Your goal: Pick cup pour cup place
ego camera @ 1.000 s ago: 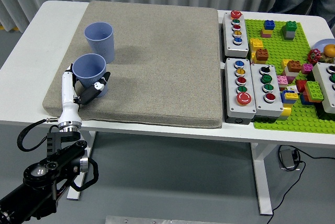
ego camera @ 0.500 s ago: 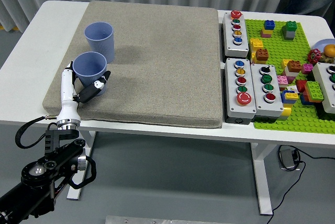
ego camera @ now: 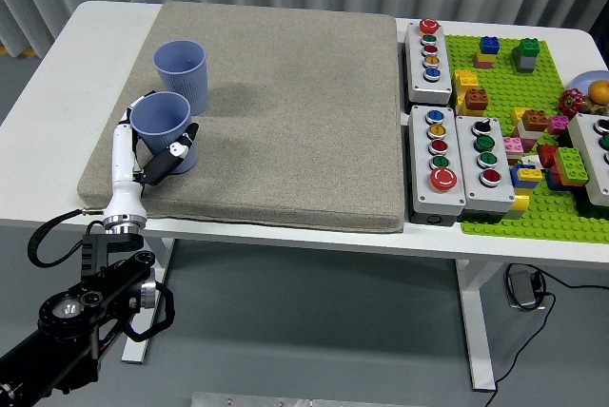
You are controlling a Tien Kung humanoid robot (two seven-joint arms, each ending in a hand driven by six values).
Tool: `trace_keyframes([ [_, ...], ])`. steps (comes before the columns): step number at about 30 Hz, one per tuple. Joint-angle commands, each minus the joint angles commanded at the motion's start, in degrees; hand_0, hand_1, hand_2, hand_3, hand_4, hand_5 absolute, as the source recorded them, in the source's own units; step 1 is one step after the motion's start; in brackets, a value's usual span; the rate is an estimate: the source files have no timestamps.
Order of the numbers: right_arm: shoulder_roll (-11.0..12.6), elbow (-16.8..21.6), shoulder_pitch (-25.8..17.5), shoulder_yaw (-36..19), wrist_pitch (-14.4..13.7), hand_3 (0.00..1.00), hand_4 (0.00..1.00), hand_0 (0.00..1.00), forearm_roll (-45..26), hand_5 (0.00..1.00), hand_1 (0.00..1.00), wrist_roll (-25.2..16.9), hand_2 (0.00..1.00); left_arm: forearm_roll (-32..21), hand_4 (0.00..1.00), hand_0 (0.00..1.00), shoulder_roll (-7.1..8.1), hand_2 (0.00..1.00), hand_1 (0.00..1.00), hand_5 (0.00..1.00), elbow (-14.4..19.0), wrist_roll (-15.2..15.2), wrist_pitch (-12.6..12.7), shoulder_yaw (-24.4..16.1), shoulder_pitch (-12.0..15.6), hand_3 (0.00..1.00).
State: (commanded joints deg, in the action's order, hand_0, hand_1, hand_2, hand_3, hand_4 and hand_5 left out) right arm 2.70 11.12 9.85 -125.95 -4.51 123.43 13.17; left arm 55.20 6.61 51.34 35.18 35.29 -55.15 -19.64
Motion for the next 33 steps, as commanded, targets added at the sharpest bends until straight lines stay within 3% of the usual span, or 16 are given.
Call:
trace_keyframes([
  [24,-0.04,0.02,0.15,0.22,0.0,0.582,0.002,0.686,-0.19,0.179,0.639,0.16,0.581,3.25,0.889,0.685,-0.21,0.868,0.729,0.448,0.51,-0.87,-0.77,-0.25,0.87,0.846],
  [25,-0.03,0.01,0.12,0.23,0.0,0.582,0.002,0.686,-0.2,0.179,0.639,0.14,0.581,4.14,0.909,0.715,-0.18,0.902,0.761,0.448,0.66,-1.34,-1.2,-0.42,0.9,0.915],
  [30,-0.04,0.0,0.0,0.33,-0.02,0.582,0.002,0.686,-0.28,0.179,0.639,0.12,0.581,6.34,0.909,0.715,-0.09,0.902,0.761,0.448,0.85,-2.5,-1.85,-1.06,1.04,0.915],
  [31,-0.04,0.0,-0.01,0.34,-0.02,0.582,0.002,0.686,-0.3,0.179,0.639,0.12,0.58,6.48,0.929,0.751,-0.07,0.946,0.788,0.445,0.83,-2.58,-1.92,-1.11,1.06,0.986],
  [33,-0.05,-0.01,-0.07,0.36,-0.02,0.582,0.002,0.686,-0.26,0.179,0.639,0.12,0.58,6.8,0.929,0.751,-0.04,0.946,0.788,0.445,0.72,-2.83,-2.08,-1.3,1.17,0.986],
])
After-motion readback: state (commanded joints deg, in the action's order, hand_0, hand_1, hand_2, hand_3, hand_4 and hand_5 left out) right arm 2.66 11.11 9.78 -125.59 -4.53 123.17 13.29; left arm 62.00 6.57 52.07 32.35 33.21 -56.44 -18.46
